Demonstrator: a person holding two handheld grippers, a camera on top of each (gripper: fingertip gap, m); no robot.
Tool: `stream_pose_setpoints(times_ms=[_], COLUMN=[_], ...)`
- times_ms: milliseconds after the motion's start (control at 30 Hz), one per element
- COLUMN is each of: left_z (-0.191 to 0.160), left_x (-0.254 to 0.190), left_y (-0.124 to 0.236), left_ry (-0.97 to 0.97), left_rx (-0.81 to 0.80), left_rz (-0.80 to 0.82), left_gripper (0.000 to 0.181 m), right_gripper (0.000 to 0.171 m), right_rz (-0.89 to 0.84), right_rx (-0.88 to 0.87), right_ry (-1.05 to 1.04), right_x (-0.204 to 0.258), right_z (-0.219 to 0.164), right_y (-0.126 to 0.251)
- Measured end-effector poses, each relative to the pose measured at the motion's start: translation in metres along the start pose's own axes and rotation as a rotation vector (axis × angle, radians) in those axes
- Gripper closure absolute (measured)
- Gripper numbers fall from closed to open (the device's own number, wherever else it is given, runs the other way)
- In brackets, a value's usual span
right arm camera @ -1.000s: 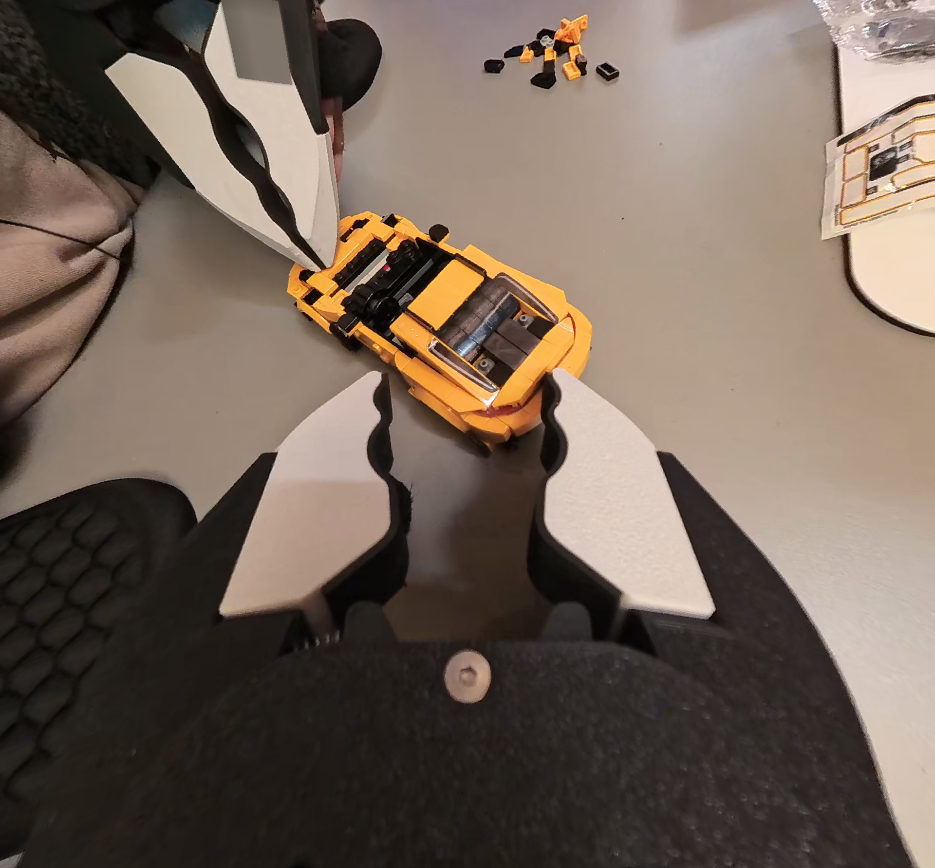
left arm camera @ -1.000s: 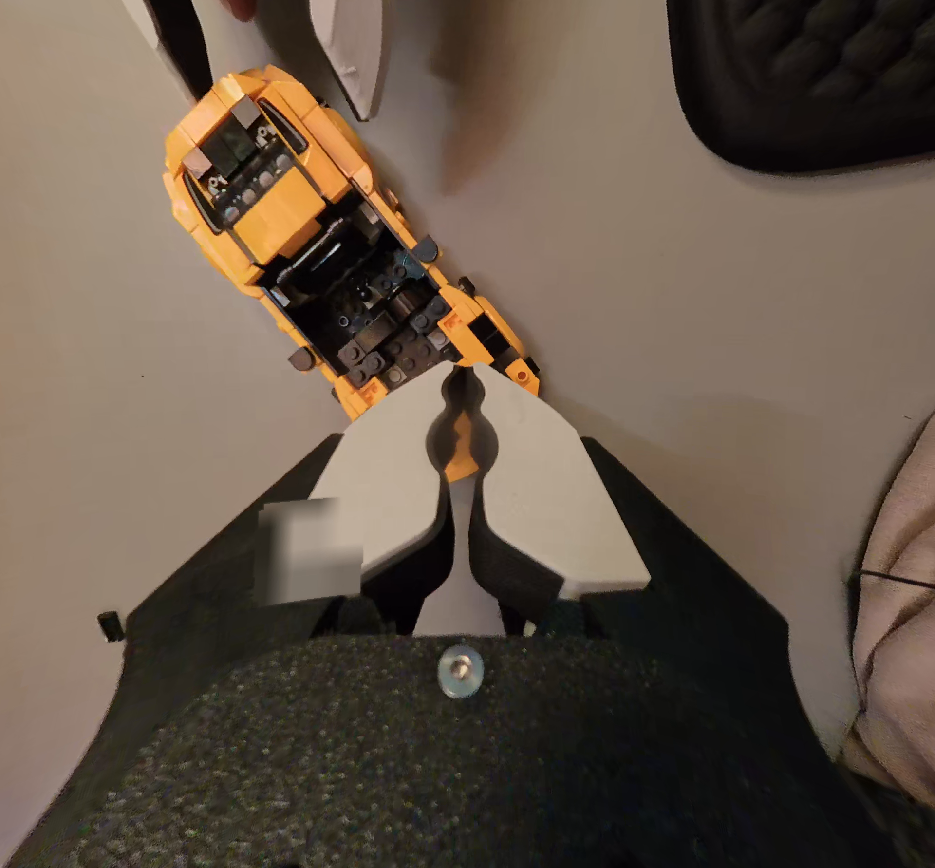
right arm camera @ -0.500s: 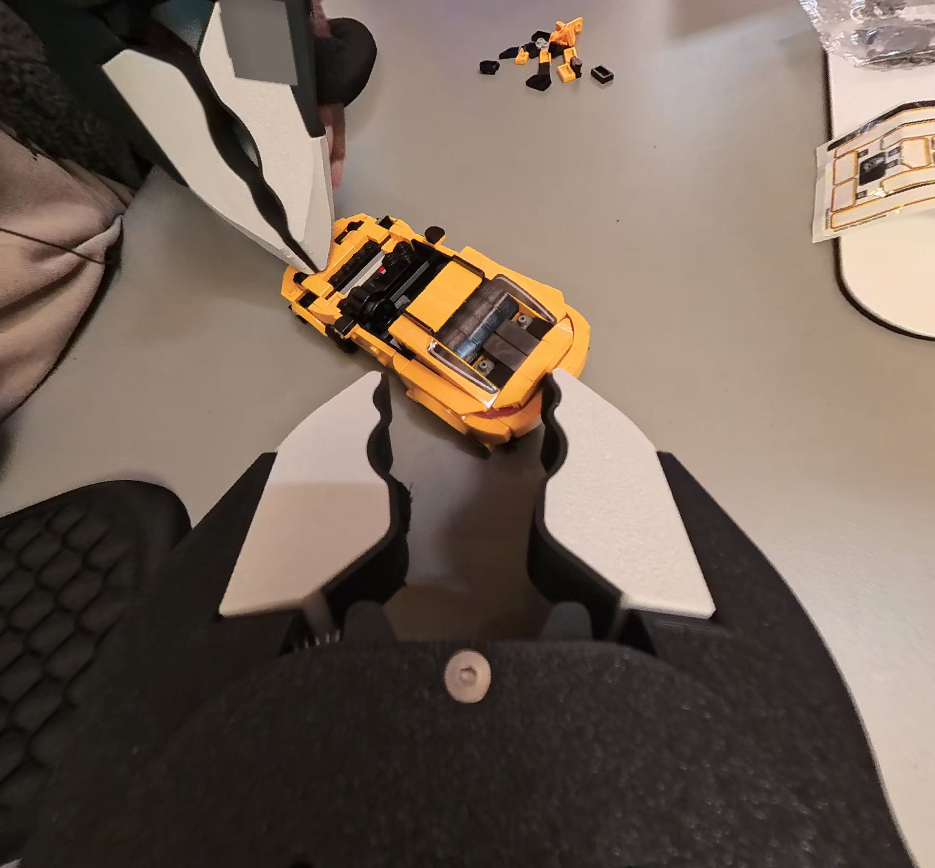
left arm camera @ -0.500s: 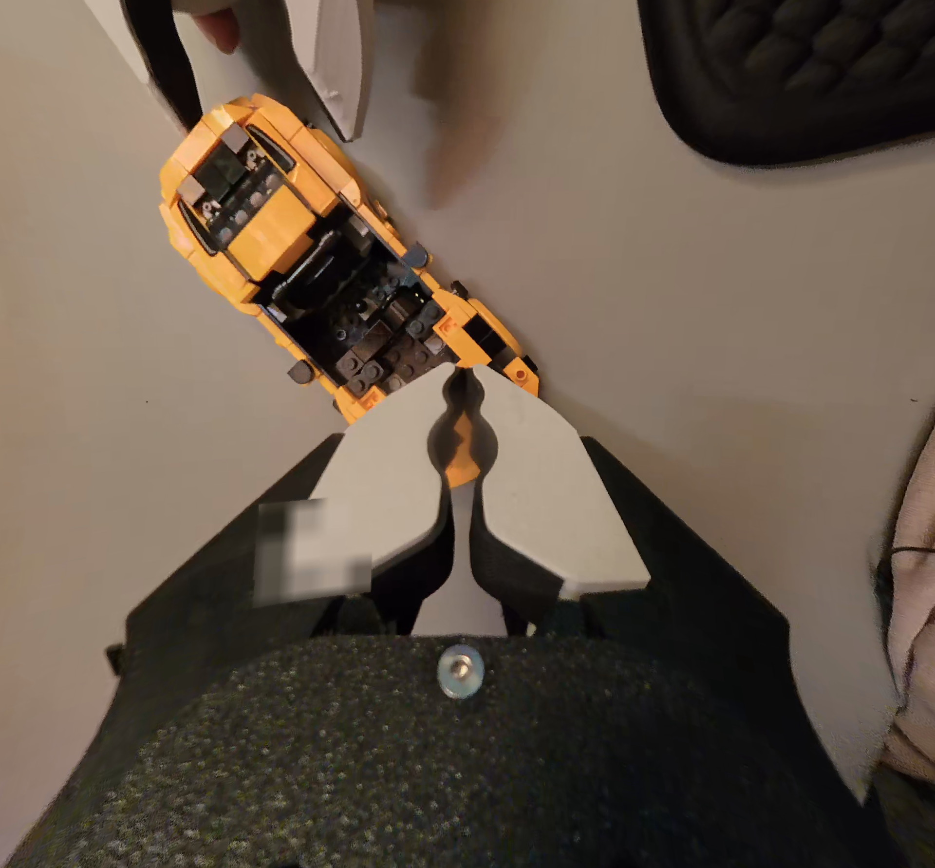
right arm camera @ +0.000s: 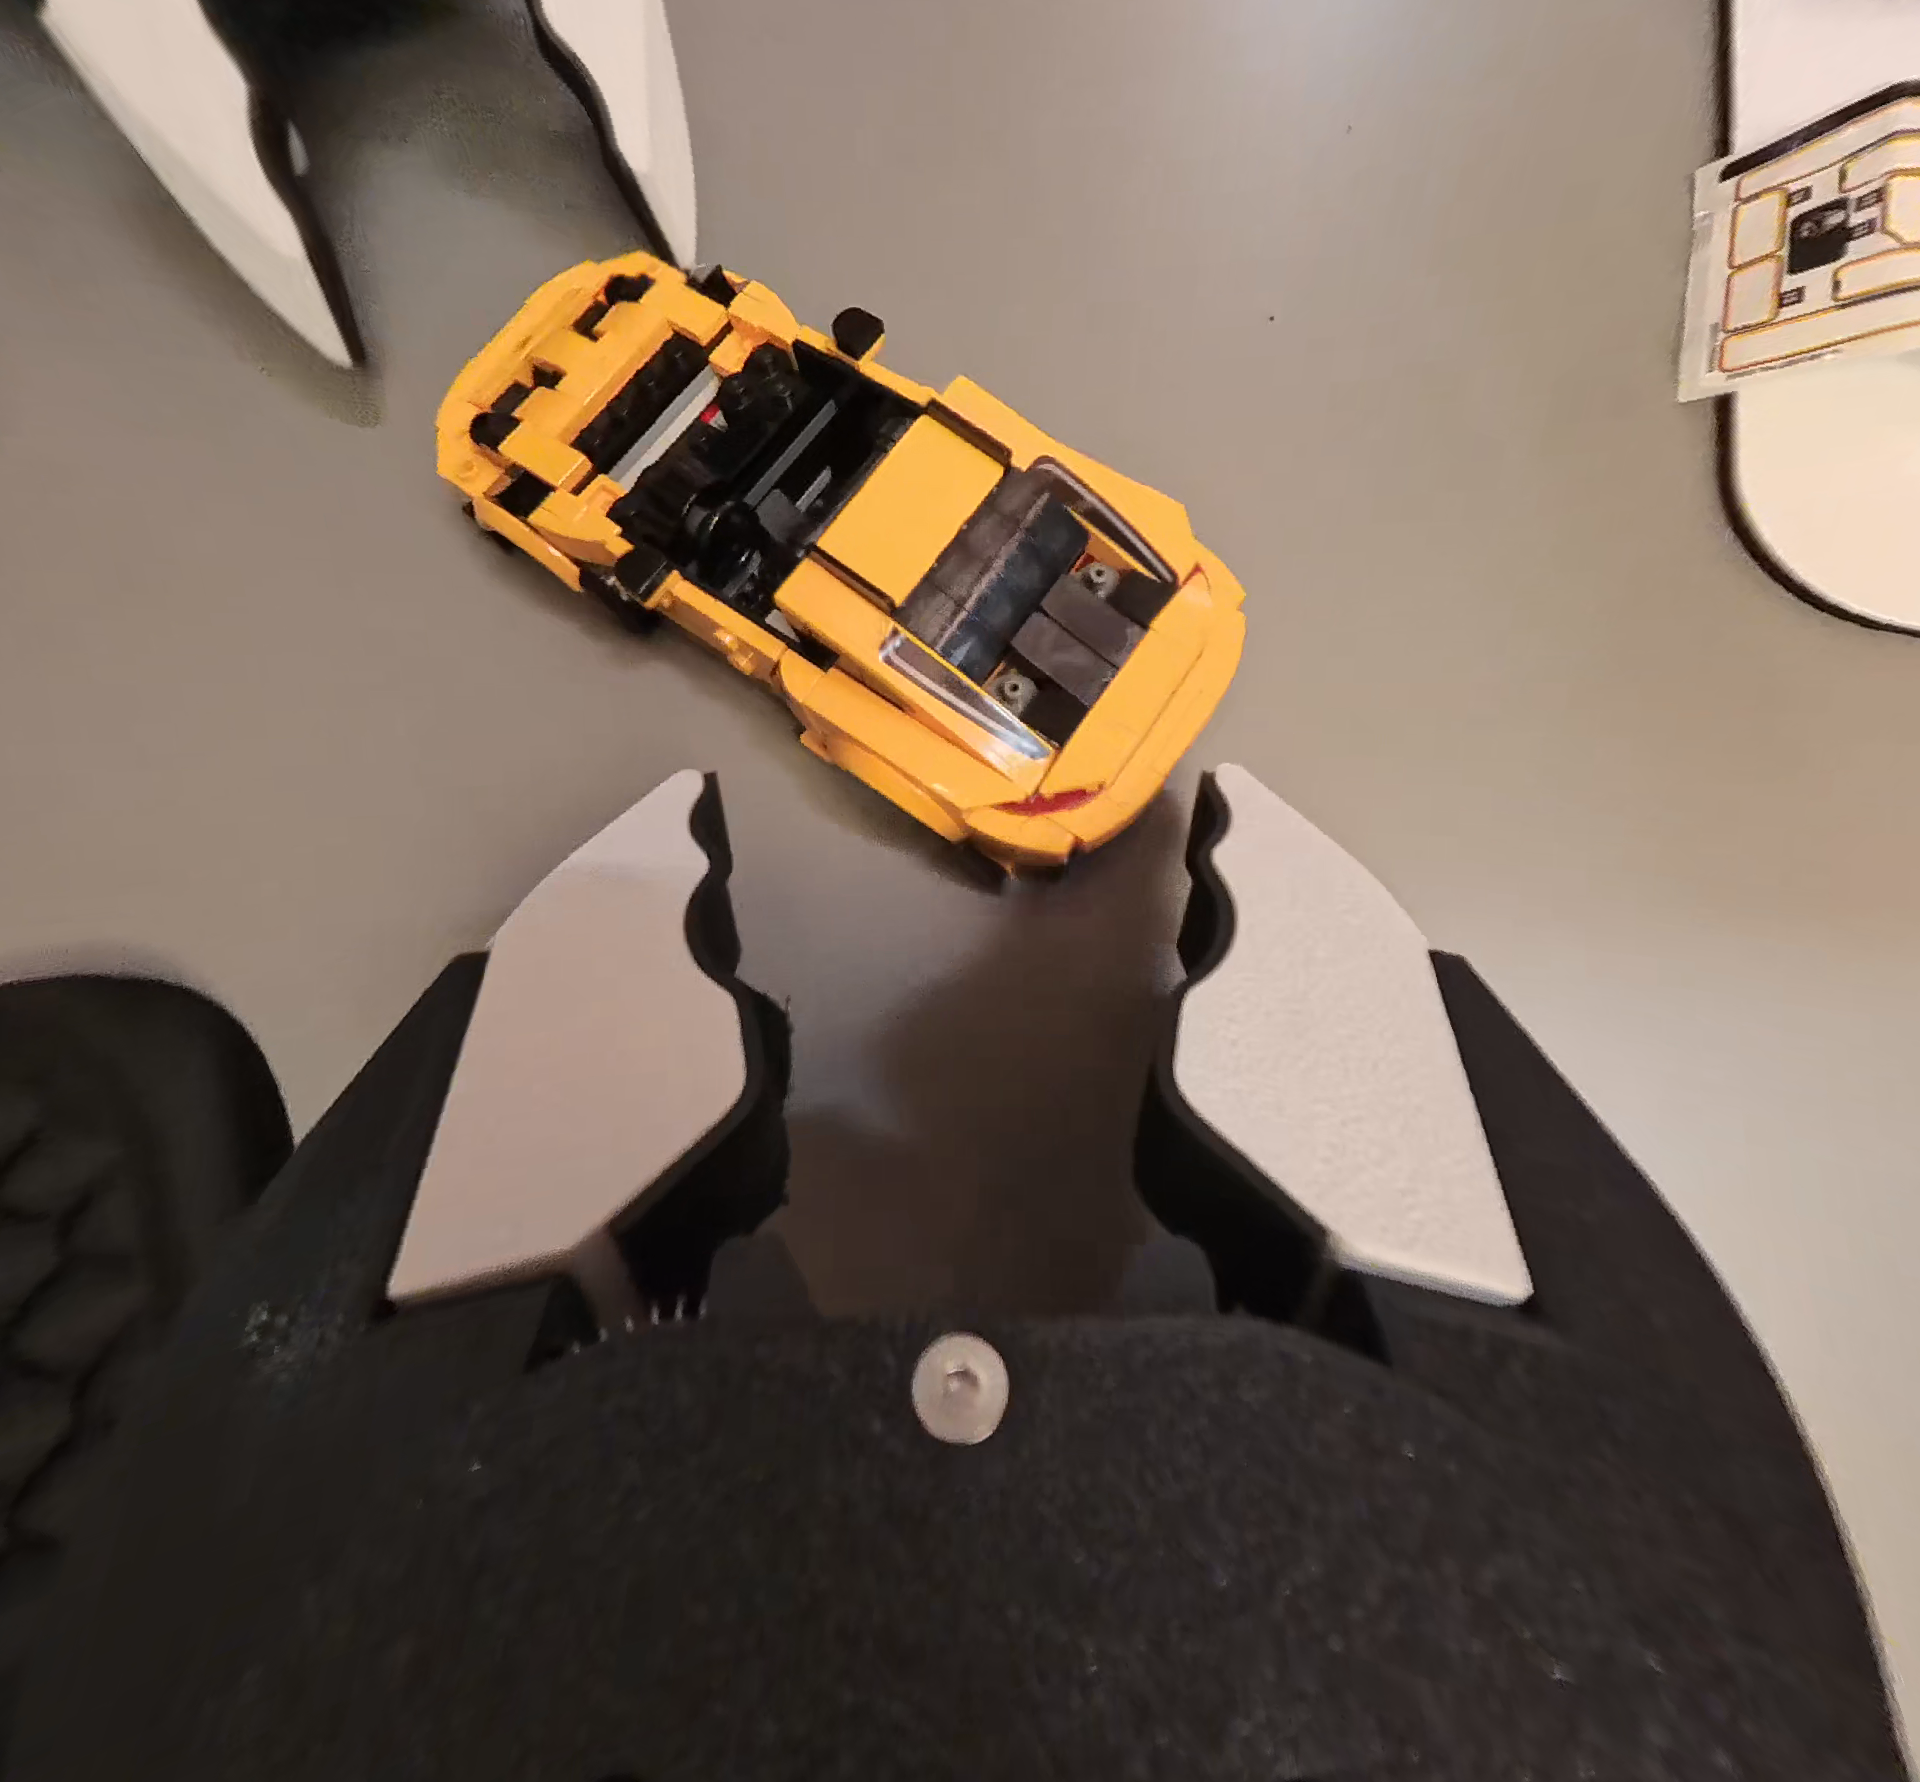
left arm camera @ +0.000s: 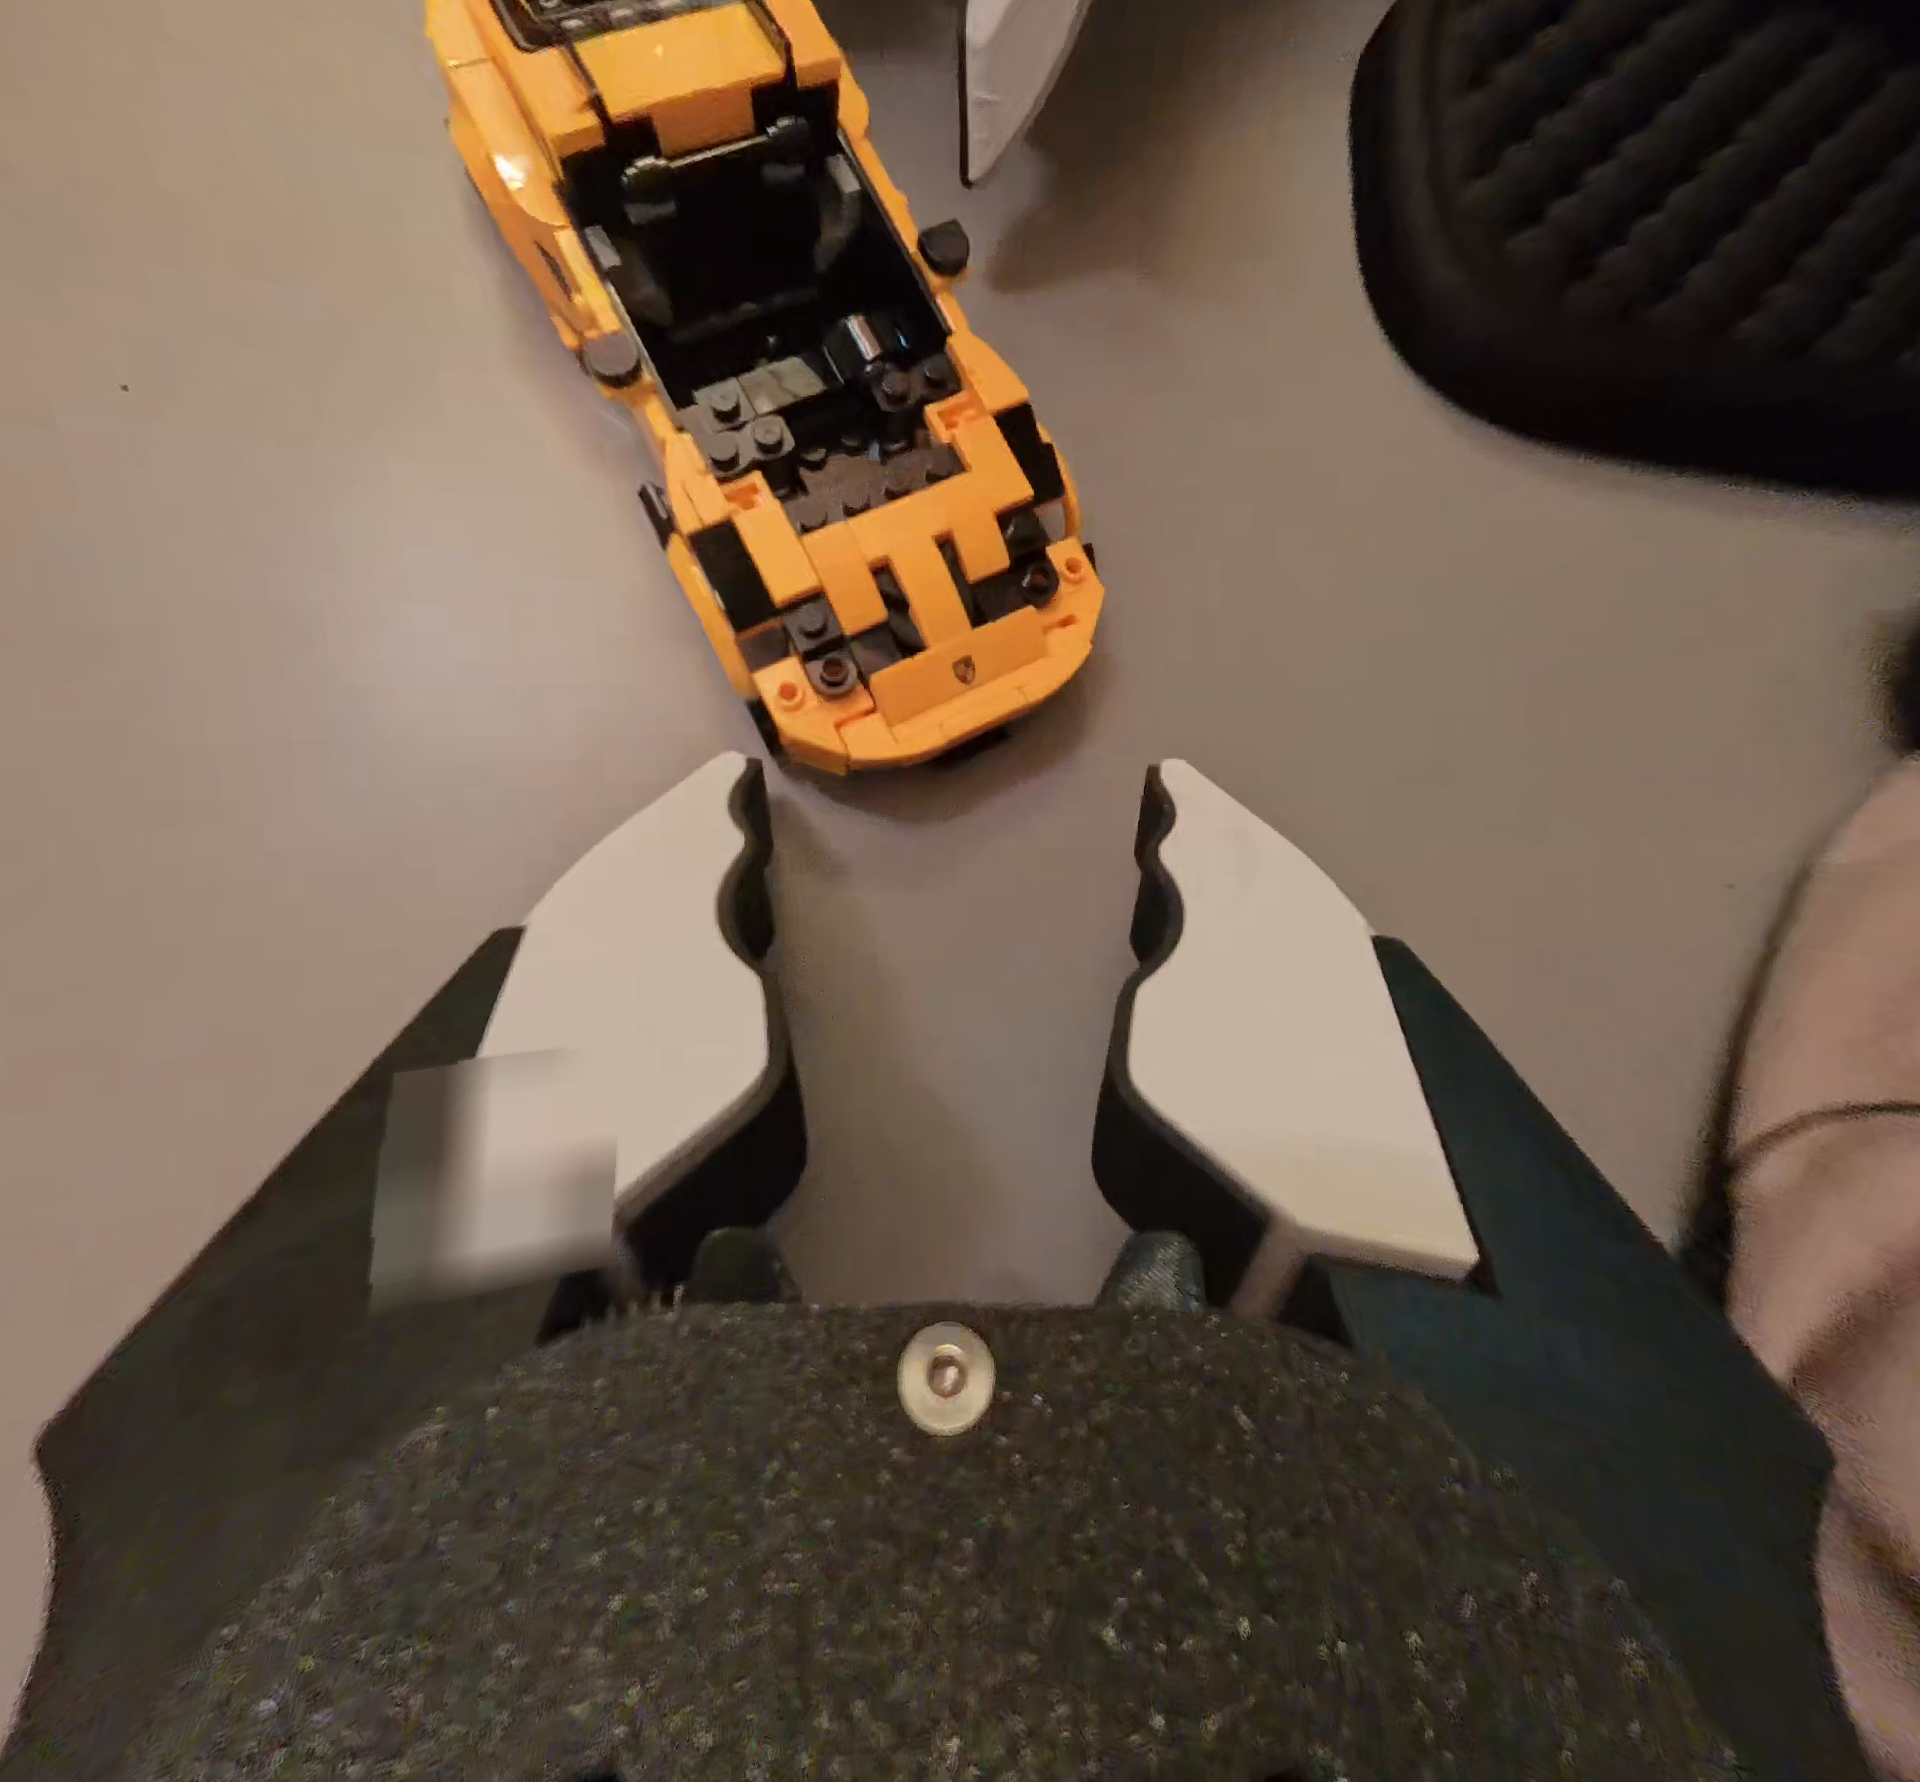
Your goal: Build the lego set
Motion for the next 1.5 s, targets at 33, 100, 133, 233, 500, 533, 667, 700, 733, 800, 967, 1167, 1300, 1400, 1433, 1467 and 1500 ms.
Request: stream_pose_setpoints(times_ms=[33,100,133,233,500,533,667,700,733,800,967,1167,1300,1400,1433,1467,1500], left_z=[0.001,0.004,0.005,0.007,-0.005,-0.007,-0.011,-0.012,-0.012,-0.011,-0.011,0.001,0.008,0.002,0.002,0.002,0.002], left_x=[0.000,0.001,0.002,0.012,0.072,0.077,0.081,0.080,0.080,0.079,0.073,0.061,0.058,0.065,0.067,0.068,0.069], left_y=[-0.005,-0.014,-0.015,-0.012,0.008,0.010,0.013,0.013,0.015,0.024,0.052,0.082,0.101,0.101,0.102,0.102,0.102], left_ry=[-0.020,-0.051,-0.063,-0.098,-0.216,-0.214,-0.242,-0.244,-0.243,-0.231,-0.160,-0.129,-0.101,-0.054,-0.036,-0.024,-0.015], left_rx=[0.014,0.026,0.029,0.055,0.004,-0.012,-0.025,-0.031,-0.040,-0.086,-0.269,-0.517,-0.675,-0.725,-0.728,-0.730,-0.727], left_rz=[0.019,0.049,0.061,0.056,-0.148,-0.160,-0.127,-0.118,-0.110,-0.099,0.004,0.209,0.259,0.269,0.269,0.265,0.257], left_gripper=[0.112,0.111,0.114,0.121,0.136,0.136,0.133,0.133,0.131,0.131,0.145,0.181,0.181,0.181,0.181,0.181,0.181], right_gripper=[0.090,0.097,0.103,0.107,0.117,0.116,0.117,0.117,0.117,0.115,0.114,0.108,0.137,0.171,0.171,0.171,0.171], right_rz=[-0.013,-0.078,-0.114,-0.181,-0.409,-0.420,-0.463,-0.468,-0.481,-0.528,-0.700,-0.918,-0.947,-0.993,-1.002,-1.004,-1.007], right_rx=[0.013,0.039,0.040,0.037,0.153,0.161,0.187,0.186,0.184,0.178,-0.031,-0.321,-0.416,-0.493,-0.502,-0.513,-0.533], right_ry=[-0.001,-0.010,-0.032,-0.100,-0.178,-0.180,-0.170,-0.175,-0.174,-0.182,-0.256,-0.250,-0.214,-0.170,-0.171,-0.178,-0.183], right_x=[0.002,0.003,0.003,0.011,0.057,0.062,0.071,0.071,0.070,0.069,0.087,0.113,0.108,0.097,0.092,0.087,0.083], right_z=[0.000,-0.001,0.000,-0.002,-0.001,0.001,0.006,0.007,0.007,0.007,0.032,0.069,0.092,0.104,0.106,0.107,0.109], right_y=[-0.003,-0.006,-0.006,-0.004,-0.005,-0.006,-0.010,-0.011,-0.011,-0.006,0.016,0.023,0.023,0.022,0.021,0.020,0.020])
Point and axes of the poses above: each gripper's, where its closed fingertips meet, y back along the fingers, z out of its top, x = y × z across the jaws, the point moved 7 cm from there along y, back along the fingers, and after that the axes turned 1 degree about -z, right-handed, at the moved point
